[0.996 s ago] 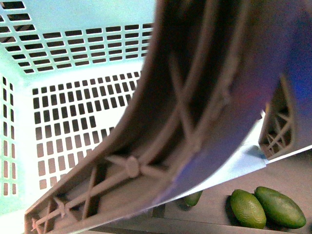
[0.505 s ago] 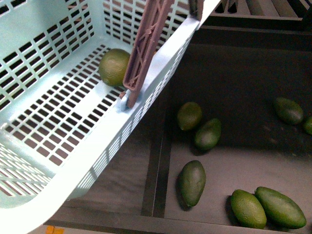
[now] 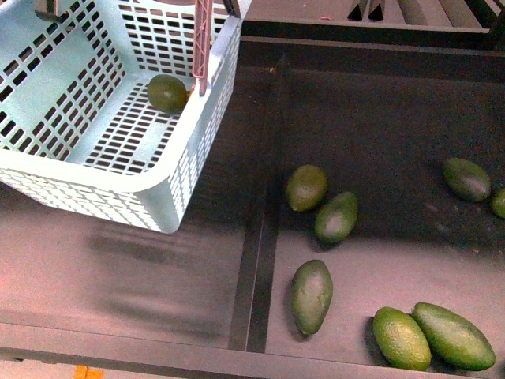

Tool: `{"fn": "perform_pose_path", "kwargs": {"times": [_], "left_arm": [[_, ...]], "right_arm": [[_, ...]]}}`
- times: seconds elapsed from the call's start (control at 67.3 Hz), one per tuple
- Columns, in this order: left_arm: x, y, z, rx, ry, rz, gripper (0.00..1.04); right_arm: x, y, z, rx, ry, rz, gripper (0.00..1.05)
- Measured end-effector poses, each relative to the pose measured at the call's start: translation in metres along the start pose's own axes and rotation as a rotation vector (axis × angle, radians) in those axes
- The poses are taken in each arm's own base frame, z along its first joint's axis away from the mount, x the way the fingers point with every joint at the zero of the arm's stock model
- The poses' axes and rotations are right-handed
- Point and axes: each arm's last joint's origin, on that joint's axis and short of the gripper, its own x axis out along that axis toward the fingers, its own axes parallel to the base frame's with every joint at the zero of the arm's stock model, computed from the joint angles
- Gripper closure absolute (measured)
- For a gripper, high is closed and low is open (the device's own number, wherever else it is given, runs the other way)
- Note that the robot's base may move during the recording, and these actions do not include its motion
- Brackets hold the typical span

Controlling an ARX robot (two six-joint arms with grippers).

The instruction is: Pick mango and avocado into basket

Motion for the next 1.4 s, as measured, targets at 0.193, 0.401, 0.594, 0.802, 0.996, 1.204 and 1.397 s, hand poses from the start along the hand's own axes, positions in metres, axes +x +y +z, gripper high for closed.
{"fn": "perform_pose_path", "kwargs": {"times": [0.193, 0.401, 0.594, 0.802, 0.996, 1.204, 1.397], "left_arm": [[0.033, 0.022, 0.002, -0.008, 0.001, 0.042, 1.00], [0.042, 0.049, 0.000, -0.028, 0.003, 0.077, 1.00], [0.036, 0.057, 0.002, -0.050, 0.013, 0.072, 0.70], [-0.002, 0.049, 0.015, -0.073, -0.025, 0.043, 0.20], [-0.072, 0.052, 0.028, -0.069, -0.112, 0.081, 0.08], [-0.078, 0.068, 0.031, 0.329, -0.118, -0.224, 0.26], [-0.133, 0.108, 0.042, 1.162, -0.462, -0.408, 0.68]], "right_arm": [[0.000, 0.000, 0.000, 0.000, 0.000, 0.000, 0.09], [0.000, 0.000, 0.000, 0.000, 0.000, 0.000, 0.09], [0.000, 0.000, 0.000, 0.000, 0.000, 0.000, 0.09], [0.000, 0.000, 0.000, 0.000, 0.000, 0.000, 0.09], [0.000, 0.000, 0.000, 0.000, 0.000, 0.000, 0.09], [0.000, 0.000, 0.000, 0.000, 0.000, 0.000, 0.09], [0.000, 0.000, 0.000, 0.000, 0.000, 0.000, 0.09]]}}
